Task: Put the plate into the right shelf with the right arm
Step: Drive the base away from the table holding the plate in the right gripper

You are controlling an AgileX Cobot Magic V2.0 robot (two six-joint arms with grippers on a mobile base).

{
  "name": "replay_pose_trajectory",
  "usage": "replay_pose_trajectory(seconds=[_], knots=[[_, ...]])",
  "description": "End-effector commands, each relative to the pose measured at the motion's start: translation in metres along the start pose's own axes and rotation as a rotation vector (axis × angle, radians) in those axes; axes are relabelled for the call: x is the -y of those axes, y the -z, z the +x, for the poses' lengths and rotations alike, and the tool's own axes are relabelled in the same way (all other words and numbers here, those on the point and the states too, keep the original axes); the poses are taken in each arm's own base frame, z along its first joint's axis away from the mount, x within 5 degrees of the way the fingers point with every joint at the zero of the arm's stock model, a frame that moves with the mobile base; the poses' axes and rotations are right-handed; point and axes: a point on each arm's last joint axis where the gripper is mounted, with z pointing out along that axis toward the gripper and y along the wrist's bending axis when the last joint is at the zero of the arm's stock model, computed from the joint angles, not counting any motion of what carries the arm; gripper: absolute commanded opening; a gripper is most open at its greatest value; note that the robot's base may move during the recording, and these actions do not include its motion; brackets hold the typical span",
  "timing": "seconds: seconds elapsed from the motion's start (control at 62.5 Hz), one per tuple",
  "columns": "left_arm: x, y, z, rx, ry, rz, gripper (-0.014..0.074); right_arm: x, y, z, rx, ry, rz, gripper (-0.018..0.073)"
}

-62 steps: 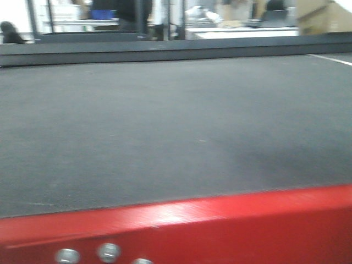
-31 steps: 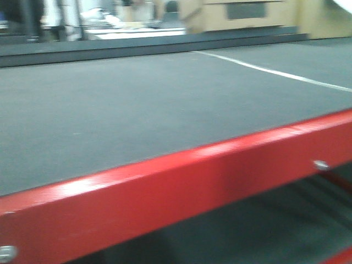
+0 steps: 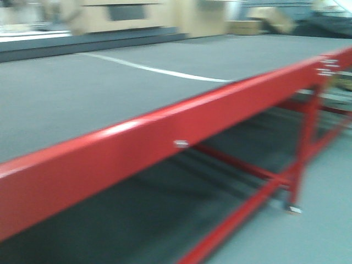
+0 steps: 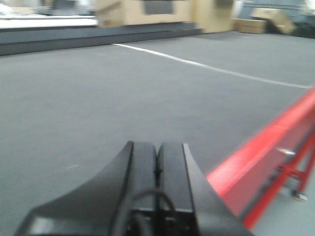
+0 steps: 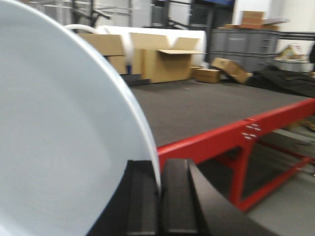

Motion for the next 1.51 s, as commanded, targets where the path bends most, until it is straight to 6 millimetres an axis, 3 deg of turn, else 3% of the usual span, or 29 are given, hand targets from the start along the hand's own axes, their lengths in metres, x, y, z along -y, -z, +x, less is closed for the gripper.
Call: replay_pose_trajectory(seconds=[0.0,1.489], knots=[[-0.0011,0.0008,-0.0052,0.089,0.015,-0.012,-0.0128,0.0014,0.0011,-0.0188,0.123,-0.001,0.020,0.0056],[-0.0011,0.0008,-0.0052,0.089,0.015,-0.012,-0.0128,0.0014,0.0011,-0.0188,0.123,-0.001,0.020,0.0056]])
